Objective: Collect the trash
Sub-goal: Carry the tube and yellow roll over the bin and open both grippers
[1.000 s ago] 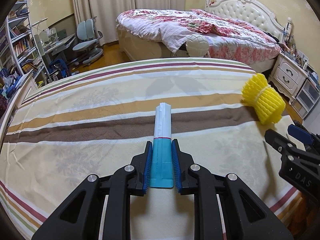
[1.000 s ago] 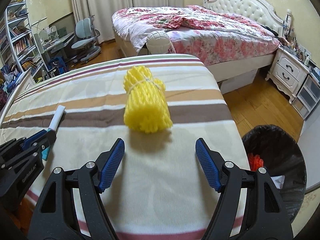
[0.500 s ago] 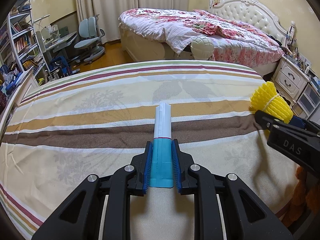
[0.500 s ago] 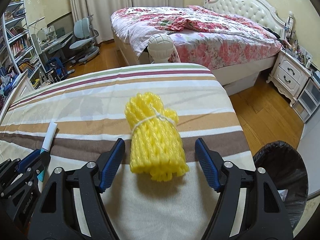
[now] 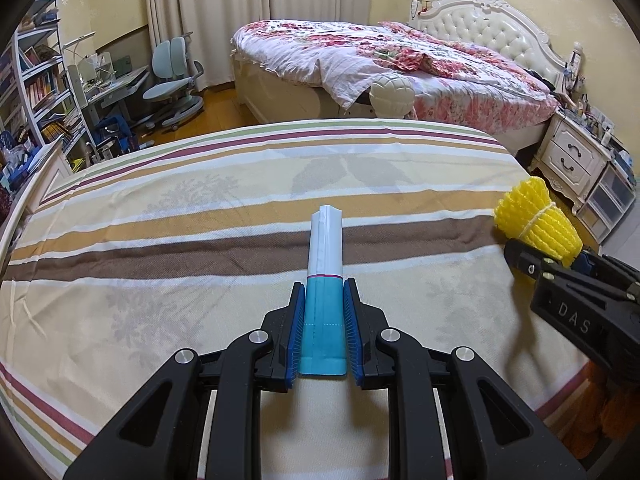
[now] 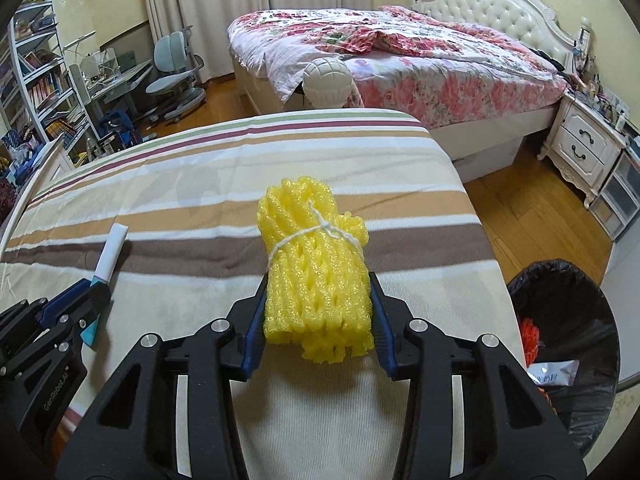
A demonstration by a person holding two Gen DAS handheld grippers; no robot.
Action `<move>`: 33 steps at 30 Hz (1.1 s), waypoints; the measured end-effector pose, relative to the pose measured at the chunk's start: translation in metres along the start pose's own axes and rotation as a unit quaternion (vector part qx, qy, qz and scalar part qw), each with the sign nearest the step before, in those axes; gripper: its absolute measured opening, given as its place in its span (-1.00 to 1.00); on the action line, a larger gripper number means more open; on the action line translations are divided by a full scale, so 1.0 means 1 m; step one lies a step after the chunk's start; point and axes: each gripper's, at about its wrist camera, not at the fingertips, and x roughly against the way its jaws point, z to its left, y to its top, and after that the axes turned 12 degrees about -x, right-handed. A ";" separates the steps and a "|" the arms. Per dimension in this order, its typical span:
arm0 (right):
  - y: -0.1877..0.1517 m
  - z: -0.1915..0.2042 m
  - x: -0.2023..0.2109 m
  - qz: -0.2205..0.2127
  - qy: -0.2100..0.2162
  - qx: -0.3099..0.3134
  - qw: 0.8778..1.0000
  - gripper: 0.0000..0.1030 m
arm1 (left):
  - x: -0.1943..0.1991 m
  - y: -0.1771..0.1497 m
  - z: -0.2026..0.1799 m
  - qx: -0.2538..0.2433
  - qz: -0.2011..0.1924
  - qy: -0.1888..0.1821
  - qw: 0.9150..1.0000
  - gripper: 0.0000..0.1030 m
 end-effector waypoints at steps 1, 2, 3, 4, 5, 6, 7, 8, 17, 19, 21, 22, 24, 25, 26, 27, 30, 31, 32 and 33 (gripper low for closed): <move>-0.004 -0.001 0.003 0.000 0.000 0.001 1.000 -0.17 | 0.001 -0.001 -0.002 -0.001 -0.001 -0.001 1.000 -0.60; -0.008 -0.002 0.007 -0.001 0.000 0.002 1.000 -0.17 | 0.003 -0.003 -0.003 0.000 -0.001 -0.002 1.000 -0.60; -0.010 -0.002 0.009 -0.001 0.000 0.003 1.000 -0.17 | 0.004 -0.004 -0.003 0.001 -0.001 -0.004 1.000 -0.60; -0.013 -0.003 0.011 -0.001 0.000 0.003 1.000 -0.17 | 0.005 -0.005 -0.004 0.002 -0.001 -0.006 1.000 -0.60; -0.015 -0.003 0.014 -0.001 0.000 0.004 1.000 -0.17 | 0.007 -0.006 -0.006 0.003 -0.002 -0.008 1.000 -0.60; -0.019 -0.005 0.017 -0.002 0.001 0.004 1.000 -0.17 | 0.009 -0.008 -0.007 0.002 -0.002 -0.008 1.000 -0.60; -0.022 -0.006 0.019 -0.002 0.002 0.003 1.000 -0.17 | 0.010 -0.009 -0.009 0.002 -0.003 -0.010 1.000 -0.60; -0.025 -0.007 0.022 -0.002 0.002 0.003 1.000 -0.17 | 0.011 -0.011 -0.012 0.000 -0.003 -0.011 1.000 -0.60; -0.046 -0.020 0.042 -0.005 0.005 -0.001 1.000 -0.17 | 0.024 -0.021 -0.030 -0.011 -0.012 -0.018 1.000 -0.60; -0.051 -0.024 0.047 -0.007 0.004 -0.003 1.000 -0.17 | 0.026 -0.023 -0.034 -0.014 -0.013 -0.020 1.000 -0.60; -0.055 -0.027 0.052 -0.011 0.003 -0.004 1.000 -0.17 | 0.028 -0.026 -0.038 -0.016 -0.015 -0.024 0.999 -0.60; -0.056 -0.030 0.054 -0.013 0.002 -0.004 1.000 -0.17 | 0.029 -0.027 -0.040 -0.017 -0.015 -0.025 0.999 -0.60; -0.058 -0.035 0.060 -0.017 0.001 -0.007 1.000 -0.17 | 0.031 -0.029 -0.045 -0.019 -0.018 -0.029 0.999 -0.60; -0.059 -0.037 0.062 -0.019 0.001 -0.009 1.000 -0.17 | 0.033 -0.029 -0.048 -0.020 -0.020 -0.030 0.999 -0.60; -0.060 -0.041 0.065 -0.022 0.001 -0.012 1.000 -0.17 | 0.034 -0.029 -0.051 -0.022 -0.021 -0.032 0.999 -0.60; -0.060 -0.042 0.067 -0.024 0.001 -0.014 1.000 -0.17 | 0.036 -0.030 -0.054 -0.023 -0.023 -0.034 0.999 -0.60; -0.062 -0.052 0.077 -0.034 -0.004 -0.021 0.999 -0.17 | 0.040 -0.030 -0.063 -0.028 -0.030 -0.040 0.998 -0.60; -0.063 -0.055 0.080 -0.038 -0.007 -0.023 0.999 -0.17 | 0.042 -0.030 -0.067 -0.030 -0.032 -0.043 0.998 -0.60; -0.063 -0.059 0.082 -0.041 -0.010 -0.025 0.999 -0.17 | 0.044 -0.029 -0.070 -0.033 -0.036 -0.045 0.998 -0.60; -0.063 -0.065 0.085 -0.045 -0.014 -0.029 0.998 -0.17 | 0.046 -0.029 -0.074 -0.036 -0.038 -0.046 0.998 -0.60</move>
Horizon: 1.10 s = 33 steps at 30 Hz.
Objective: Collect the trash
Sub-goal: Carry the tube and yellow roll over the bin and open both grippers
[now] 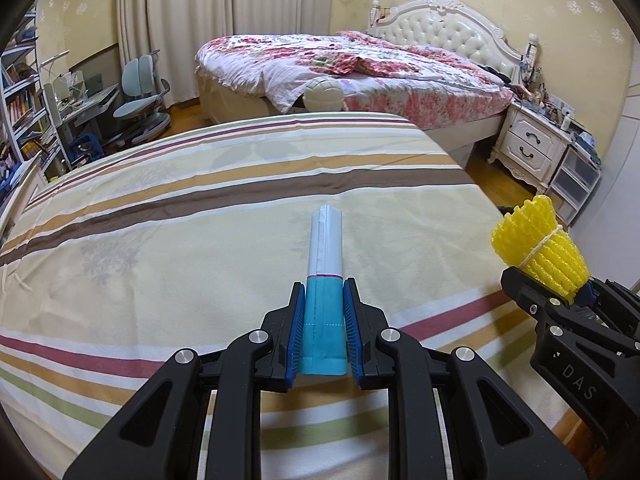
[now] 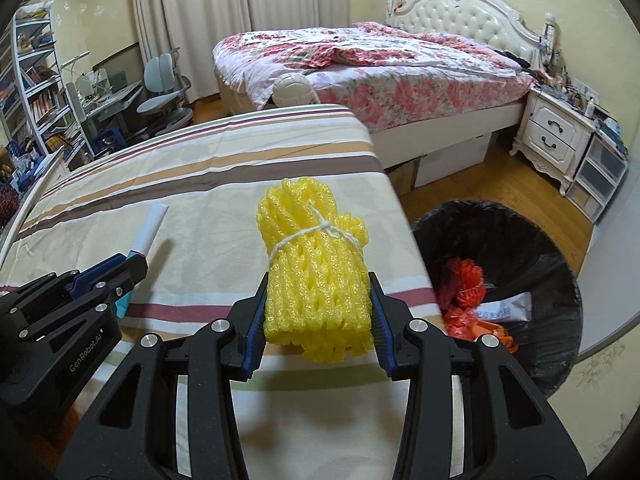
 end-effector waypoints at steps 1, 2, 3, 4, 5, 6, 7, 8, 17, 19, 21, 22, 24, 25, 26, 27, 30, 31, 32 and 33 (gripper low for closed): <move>0.000 -0.005 0.002 -0.003 -0.003 -0.004 1.000 -0.17 | 0.001 0.001 -0.003 -0.003 -0.002 -0.003 1.000 -0.60; 0.001 -0.008 0.003 -0.005 -0.005 -0.006 1.000 -0.17 | 0.002 0.003 -0.007 -0.006 -0.004 -0.005 1.000 -0.60; 0.002 -0.014 0.005 -0.009 -0.011 -0.010 1.000 -0.17 | 0.002 0.005 -0.011 -0.009 -0.006 -0.008 1.000 -0.60; 0.003 -0.018 0.007 -0.011 -0.014 -0.013 1.000 -0.17 | 0.003 0.007 -0.014 -0.012 -0.008 -0.010 1.000 -0.60; 0.004 -0.024 0.008 -0.015 -0.020 -0.019 1.000 -0.17 | 0.003 0.009 -0.018 -0.015 -0.010 -0.013 1.000 -0.60; 0.004 -0.029 0.009 -0.016 -0.022 -0.023 0.999 -0.17 | 0.003 0.012 -0.022 -0.019 -0.012 -0.016 1.000 -0.60; 0.006 -0.035 0.010 -0.019 -0.026 -0.028 0.999 -0.17 | 0.003 0.014 -0.027 -0.022 -0.015 -0.019 0.999 -0.60; 0.008 -0.042 0.012 -0.022 -0.031 -0.035 0.999 -0.17 | 0.003 0.017 -0.031 -0.026 -0.017 -0.022 0.999 -0.60; 0.014 -0.093 0.015 -0.034 -0.066 -0.077 0.994 -0.17 | 0.003 0.031 -0.074 -0.060 -0.029 -0.053 0.996 -0.60; 0.015 -0.101 0.015 -0.036 -0.071 -0.084 0.993 -0.17 | 0.003 0.033 -0.085 -0.068 -0.030 -0.059 0.995 -0.60; 0.016 -0.109 0.016 -0.038 -0.077 -0.090 0.992 -0.17 | 0.001 0.036 -0.095 -0.075 -0.032 -0.065 0.995 -0.60; 0.016 -0.114 0.016 -0.039 -0.080 -0.094 0.992 -0.17 | 0.001 0.038 -0.099 -0.079 -0.033 -0.068 0.994 -0.60; 0.016 -0.121 0.016 -0.040 -0.084 -0.099 0.991 -0.17 | -0.001 0.042 -0.110 -0.086 -0.036 -0.073 0.993 -0.60; 0.016 -0.125 0.016 -0.041 -0.087 -0.102 0.990 -0.17 | -0.002 0.044 -0.115 -0.090 -0.037 -0.076 0.992 -0.60; 0.017 -0.129 0.016 -0.042 -0.090 -0.105 0.990 -0.17 | -0.002 0.046 -0.120 -0.094 -0.040 -0.077 0.992 -0.60; 0.018 -0.133 0.015 -0.042 -0.092 -0.107 0.989 -0.17 | -0.003 0.048 -0.125 -0.099 -0.042 -0.078 0.991 -0.60; 0.020 -0.142 0.014 -0.043 -0.097 -0.114 0.988 -0.17 | -0.005 0.053 -0.138 -0.111 -0.046 -0.082 0.989 -0.60; 0.021 -0.146 0.013 -0.043 -0.098 -0.116 0.987 -0.17 | -0.007 0.054 -0.141 -0.114 -0.046 -0.084 0.989 -0.60; 0.022 -0.150 0.013 -0.044 -0.100 -0.118 0.987 -0.17 | -0.008 0.057 -0.145 -0.116 -0.046 -0.087 0.988 -0.60; 0.021 -0.153 0.014 -0.045 -0.102 -0.121 0.986 -0.17 | -0.009 0.059 -0.149 -0.119 -0.047 -0.088 0.988 -0.60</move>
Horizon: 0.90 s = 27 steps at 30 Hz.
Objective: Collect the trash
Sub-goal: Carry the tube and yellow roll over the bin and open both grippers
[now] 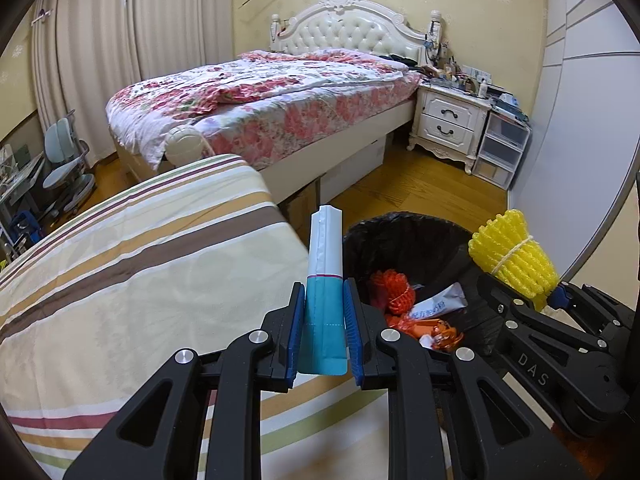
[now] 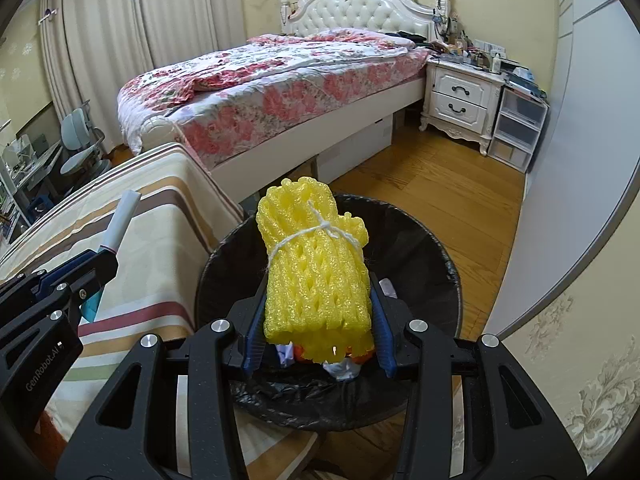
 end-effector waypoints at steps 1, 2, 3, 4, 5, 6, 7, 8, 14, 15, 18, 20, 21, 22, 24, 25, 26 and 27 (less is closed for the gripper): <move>0.000 -0.003 0.000 -0.001 -0.001 -0.002 1.000 -0.17 | -0.002 0.002 -0.003 -0.003 -0.001 -0.001 1.000 -0.60; 0.002 -0.007 -0.002 -0.001 -0.003 -0.005 1.000 -0.17 | -0.005 0.005 -0.006 -0.006 -0.001 -0.002 1.000 -0.60; 0.003 -0.009 -0.003 -0.001 -0.004 -0.007 1.000 -0.17 | -0.006 0.006 -0.009 -0.009 -0.001 -0.002 1.000 -0.60; 0.004 -0.012 -0.005 -0.001 -0.005 -0.009 1.000 -0.17 | -0.009 0.008 -0.011 -0.012 -0.001 -0.003 1.000 -0.60; 0.006 -0.014 -0.006 0.000 -0.006 -0.011 1.000 -0.17 | -0.011 0.009 -0.014 -0.014 -0.001 -0.003 1.000 -0.60; 0.007 -0.017 -0.008 0.000 -0.007 -0.013 1.000 -0.17 | -0.014 0.011 -0.016 -0.017 0.000 -0.003 1.000 -0.60; 0.008 -0.019 -0.009 0.000 -0.008 -0.015 1.000 -0.17 | -0.017 0.012 -0.019 -0.020 0.000 -0.003 1.000 -0.60; 0.009 -0.022 -0.011 0.001 -0.010 -0.018 1.000 -0.17 | -0.019 0.013 -0.020 -0.022 0.001 -0.003 1.000 -0.60; 0.015 -0.031 -0.022 0.005 -0.013 -0.028 0.999 -0.17 | -0.036 0.018 -0.030 -0.033 0.009 -0.001 0.999 -0.60; 0.016 -0.033 -0.024 0.006 -0.014 -0.029 0.999 -0.17 | -0.039 0.019 -0.031 -0.035 0.010 -0.001 0.999 -0.60; 0.019 -0.036 -0.028 0.007 -0.013 -0.032 0.999 -0.16 | -0.046 0.021 -0.032 -0.037 0.014 0.000 0.999 -0.60; 0.018 -0.037 -0.029 0.006 -0.014 -0.033 0.999 -0.16 | -0.050 0.022 -0.033 -0.038 0.016 -0.003 0.999 -0.60; 0.018 -0.037 -0.030 0.006 -0.014 -0.033 0.999 -0.16 | -0.051 0.023 -0.033 -0.038 0.017 -0.003 0.999 -0.60; 0.019 -0.038 -0.031 0.006 -0.015 -0.033 0.999 -0.16 | -0.052 0.023 -0.034 -0.038 0.018 -0.003 0.999 -0.60; 0.019 -0.039 -0.034 0.008 -0.017 -0.033 0.999 -0.15 | -0.055 0.023 -0.036 -0.040 0.021 -0.004 0.999 -0.58; 0.020 -0.039 -0.035 0.008 -0.017 -0.033 0.999 -0.15 | -0.055 0.023 -0.037 -0.040 0.022 -0.003 0.999 -0.57; 0.020 -0.039 -0.036 0.008 -0.018 -0.034 0.999 -0.15 | -0.056 0.023 -0.037 -0.040 0.024 -0.003 0.999 -0.47; 0.021 -0.040 -0.038 0.009 -0.020 -0.034 0.999 -0.14 | -0.057 0.023 -0.036 -0.039 0.024 -0.003 0.999 -0.31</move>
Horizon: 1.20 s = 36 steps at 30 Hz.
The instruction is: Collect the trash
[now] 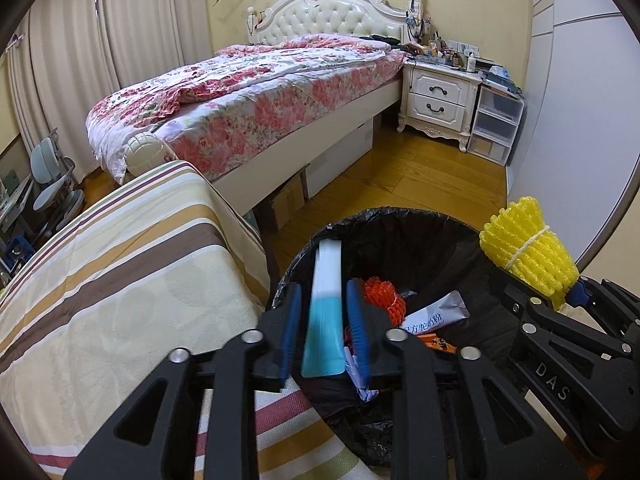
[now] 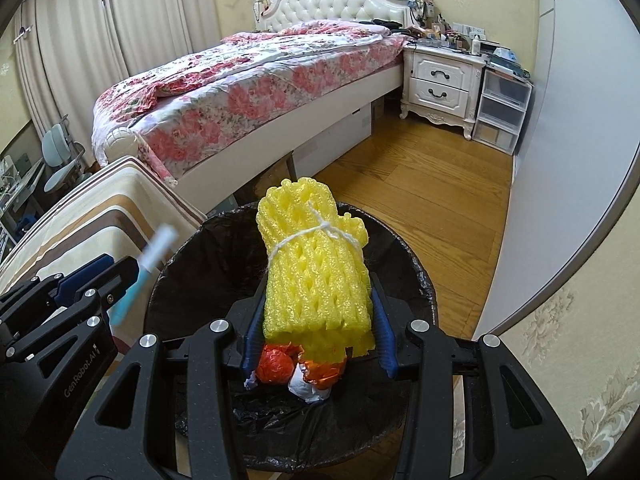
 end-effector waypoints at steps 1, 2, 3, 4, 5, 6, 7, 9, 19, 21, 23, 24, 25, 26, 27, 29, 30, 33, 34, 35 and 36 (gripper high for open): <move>0.000 -0.001 -0.001 0.000 -0.001 -0.001 1.000 -0.14 | 0.000 0.001 0.001 0.003 -0.001 0.000 1.000 -0.25; 0.001 -0.001 -0.002 0.001 -0.002 -0.002 1.000 -0.13 | 0.001 0.001 0.002 0.006 -0.003 0.000 1.000 -0.16; 0.001 -0.001 -0.003 0.003 -0.003 -0.003 1.000 -0.12 | 0.003 0.000 0.001 0.007 -0.005 0.001 1.000 -0.08; 0.001 -0.002 -0.004 0.004 -0.004 -0.005 1.000 -0.07 | 0.003 0.000 0.001 0.009 -0.005 0.002 1.000 -0.01; 0.001 -0.003 -0.005 0.004 -0.005 -0.006 1.000 0.00 | 0.003 0.000 0.002 0.010 -0.006 0.003 1.000 0.13; 0.001 -0.003 -0.005 0.003 -0.006 -0.007 1.000 0.08 | 0.004 0.000 0.002 0.013 -0.008 0.003 1.000 0.19; 0.001 -0.004 -0.005 0.002 -0.007 -0.007 1.000 0.08 | 0.004 0.000 0.003 0.014 -0.009 0.003 1.000 0.20; 0.001 -0.005 -0.004 0.000 -0.009 -0.008 1.000 0.09 | 0.005 0.001 0.002 0.014 -0.009 0.002 1.000 0.26; 0.002 -0.010 0.002 -0.013 -0.025 -0.012 1.000 0.34 | 0.008 0.001 0.005 0.018 -0.016 0.011 1.000 0.39; 0.003 -0.010 0.003 -0.016 -0.029 -0.011 0.999 0.37 | 0.008 0.001 0.007 0.019 -0.016 0.015 1.000 0.41; 0.003 -0.011 0.005 -0.019 -0.032 -0.011 0.999 0.42 | 0.010 0.000 0.007 0.019 -0.019 0.016 1.000 0.42; 0.003 -0.011 0.006 -0.021 -0.033 -0.012 0.999 0.47 | 0.011 -0.001 0.008 0.018 -0.020 0.017 1.000 0.42; 0.004 -0.011 0.007 -0.024 -0.035 -0.013 0.999 0.51 | 0.012 -0.001 0.007 0.017 -0.022 0.018 0.999 0.42; 0.004 -0.010 0.008 -0.026 -0.036 -0.013 0.999 0.52 | 0.013 -0.001 0.007 0.015 -0.024 0.020 0.999 0.44; 0.004 -0.010 0.010 -0.028 -0.037 -0.013 0.999 0.53 | 0.015 -0.002 0.007 0.014 -0.025 0.024 0.999 0.46; 0.004 -0.010 0.012 -0.033 -0.038 -0.012 0.999 0.60 | 0.017 -0.002 0.008 0.014 -0.030 0.028 0.999 0.47; 0.003 -0.009 0.014 -0.037 -0.039 -0.011 0.998 0.64 | 0.019 -0.003 0.009 0.014 -0.032 0.029 0.999 0.48; 0.002 -0.009 0.019 -0.046 -0.042 -0.009 0.998 0.70 | 0.023 -0.004 0.010 0.015 -0.039 0.035 0.999 0.54; 0.002 -0.009 0.021 -0.048 -0.043 -0.008 0.998 0.72 | 0.025 -0.004 0.011 0.015 -0.041 0.037 0.998 0.54; 0.002 -0.008 0.022 -0.049 -0.044 -0.008 0.998 0.73 | 0.027 -0.005 0.012 0.016 -0.043 0.038 0.998 0.55; 0.001 -0.008 0.024 -0.051 -0.045 -0.007 0.998 0.73 | 0.029 -0.005 0.013 0.017 -0.044 0.038 0.998 0.56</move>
